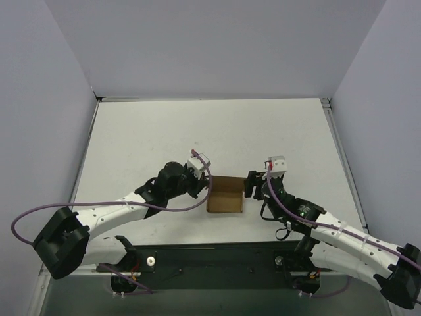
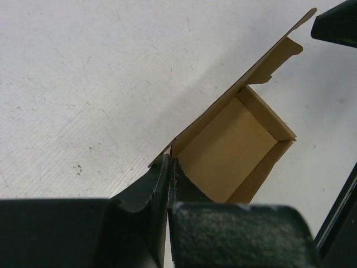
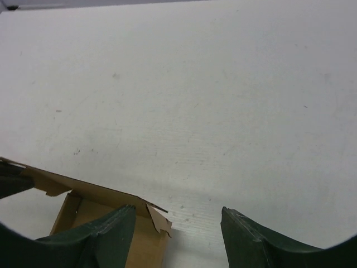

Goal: Fold the paper box

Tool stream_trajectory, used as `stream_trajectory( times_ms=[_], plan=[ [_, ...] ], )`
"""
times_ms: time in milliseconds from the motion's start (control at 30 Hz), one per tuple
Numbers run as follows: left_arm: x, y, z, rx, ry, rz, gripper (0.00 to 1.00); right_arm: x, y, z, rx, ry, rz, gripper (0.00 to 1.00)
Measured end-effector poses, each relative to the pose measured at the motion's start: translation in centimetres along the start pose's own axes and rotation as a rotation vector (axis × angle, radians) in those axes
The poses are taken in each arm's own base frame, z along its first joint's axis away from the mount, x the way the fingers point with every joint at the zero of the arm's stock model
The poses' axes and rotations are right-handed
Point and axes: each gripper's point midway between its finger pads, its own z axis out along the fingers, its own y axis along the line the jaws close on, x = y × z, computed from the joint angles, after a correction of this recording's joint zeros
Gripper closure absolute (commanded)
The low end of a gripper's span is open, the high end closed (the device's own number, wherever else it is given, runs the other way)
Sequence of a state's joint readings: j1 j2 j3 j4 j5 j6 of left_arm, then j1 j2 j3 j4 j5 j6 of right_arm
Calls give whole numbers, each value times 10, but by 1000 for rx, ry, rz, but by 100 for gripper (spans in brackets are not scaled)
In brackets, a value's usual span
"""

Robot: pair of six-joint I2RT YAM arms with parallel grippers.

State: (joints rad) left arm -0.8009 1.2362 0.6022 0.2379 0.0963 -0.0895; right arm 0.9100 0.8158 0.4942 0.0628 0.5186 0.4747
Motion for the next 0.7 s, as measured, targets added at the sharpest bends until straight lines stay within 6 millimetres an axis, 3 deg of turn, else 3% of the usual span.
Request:
stream_trajectory(
  times_ms=[233,433,700],
  plan=[
    [9,1,-3,33,49,10,100,18,-1,15,-164,147,-84,45],
    [6,1,-3,42,53,14,100,27,23,10,-331,194,-132,48],
    [9,5,-4,37,66,18,100,41,28,14,-371,244,-179,60]
  ],
)
